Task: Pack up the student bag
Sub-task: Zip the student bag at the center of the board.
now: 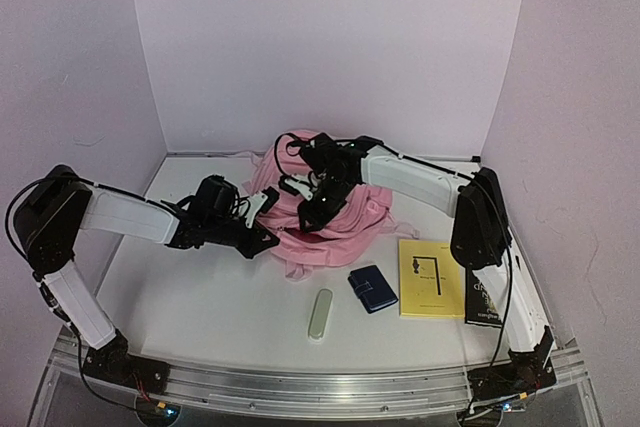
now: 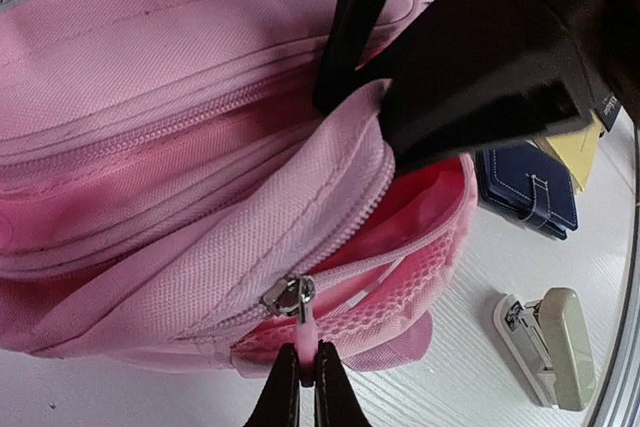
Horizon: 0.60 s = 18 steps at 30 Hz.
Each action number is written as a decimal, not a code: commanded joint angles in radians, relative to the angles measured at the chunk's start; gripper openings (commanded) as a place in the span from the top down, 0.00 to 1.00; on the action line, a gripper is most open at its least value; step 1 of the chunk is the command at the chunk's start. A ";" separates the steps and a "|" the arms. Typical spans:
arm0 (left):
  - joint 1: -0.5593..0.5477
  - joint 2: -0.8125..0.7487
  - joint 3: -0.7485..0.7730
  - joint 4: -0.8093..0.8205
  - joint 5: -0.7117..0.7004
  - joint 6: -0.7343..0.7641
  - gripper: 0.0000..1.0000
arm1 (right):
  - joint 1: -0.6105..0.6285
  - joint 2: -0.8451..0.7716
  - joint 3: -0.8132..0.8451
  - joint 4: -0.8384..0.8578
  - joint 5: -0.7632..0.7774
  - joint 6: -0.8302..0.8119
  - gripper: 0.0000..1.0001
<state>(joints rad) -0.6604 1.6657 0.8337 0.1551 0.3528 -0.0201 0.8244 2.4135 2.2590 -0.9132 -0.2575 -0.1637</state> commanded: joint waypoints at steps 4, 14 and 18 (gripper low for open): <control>-0.033 -0.095 0.003 -0.022 -0.045 -0.065 1.00 | -0.066 -0.180 -0.142 0.078 -0.163 0.035 0.40; 0.027 -0.078 0.087 -0.270 -0.187 -0.126 1.00 | -0.165 -0.313 -0.400 0.079 -0.297 0.048 0.26; 0.027 -0.063 0.114 -0.352 -0.197 -0.104 1.00 | -0.176 -0.291 -0.474 0.086 -0.326 0.048 0.32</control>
<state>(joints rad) -0.6426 1.6218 0.8837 -0.0963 0.2075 -0.1287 0.6426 2.1277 1.8483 -0.8332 -0.5240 -0.1250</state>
